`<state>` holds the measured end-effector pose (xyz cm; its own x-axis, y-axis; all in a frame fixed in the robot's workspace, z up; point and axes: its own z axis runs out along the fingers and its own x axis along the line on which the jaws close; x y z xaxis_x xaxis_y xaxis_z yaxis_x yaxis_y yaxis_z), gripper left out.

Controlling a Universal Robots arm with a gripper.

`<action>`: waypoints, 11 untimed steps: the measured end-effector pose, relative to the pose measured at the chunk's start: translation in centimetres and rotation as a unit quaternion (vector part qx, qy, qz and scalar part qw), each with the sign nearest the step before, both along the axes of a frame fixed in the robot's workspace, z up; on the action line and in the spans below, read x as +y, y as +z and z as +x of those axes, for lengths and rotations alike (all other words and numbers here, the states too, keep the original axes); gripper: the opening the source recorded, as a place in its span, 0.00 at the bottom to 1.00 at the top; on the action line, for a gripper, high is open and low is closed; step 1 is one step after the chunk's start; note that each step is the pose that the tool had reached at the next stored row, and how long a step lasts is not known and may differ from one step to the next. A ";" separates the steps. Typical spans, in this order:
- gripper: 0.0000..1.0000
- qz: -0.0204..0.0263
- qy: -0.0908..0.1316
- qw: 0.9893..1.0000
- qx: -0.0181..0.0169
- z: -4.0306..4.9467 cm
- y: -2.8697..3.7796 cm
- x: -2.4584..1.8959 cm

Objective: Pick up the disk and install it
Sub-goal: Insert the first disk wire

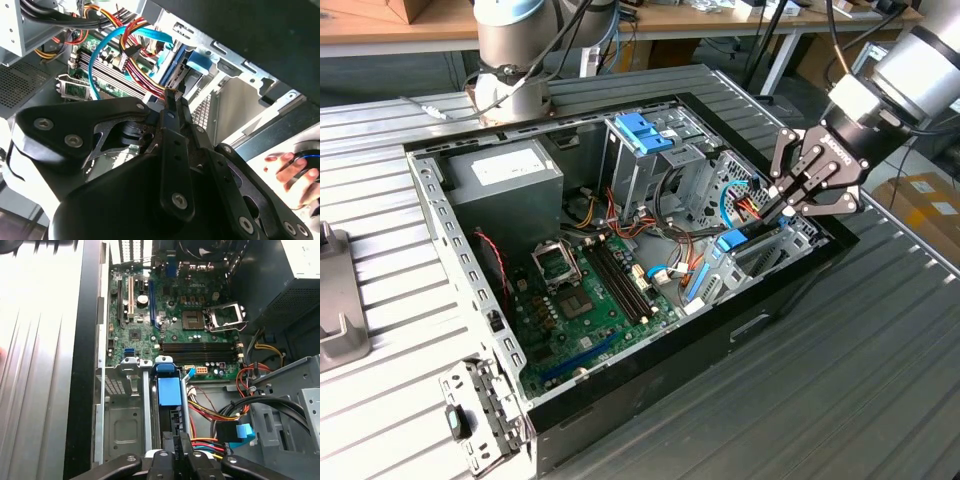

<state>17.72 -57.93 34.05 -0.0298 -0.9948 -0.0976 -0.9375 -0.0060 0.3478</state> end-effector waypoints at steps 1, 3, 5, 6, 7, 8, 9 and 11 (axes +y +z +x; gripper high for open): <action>0.16 0.000 0.003 1.000 0.000 0.08 -0.01 0.03; 0.16 0.000 0.008 1.000 0.000 0.28 -0.02 0.16; 0.16 0.000 0.010 1.000 0.000 0.45 -0.03 0.36; 0.16 0.000 0.012 1.000 0.000 0.55 -0.04 0.57; 0.16 0.000 0.013 1.000 0.000 0.61 -0.04 0.71; 0.16 0.000 0.015 1.000 0.000 0.68 -0.05 0.85; 0.16 0.000 0.016 1.000 0.000 0.76 -0.06 0.92; 0.16 0.000 0.018 1.000 0.000 0.79 -0.07 0.92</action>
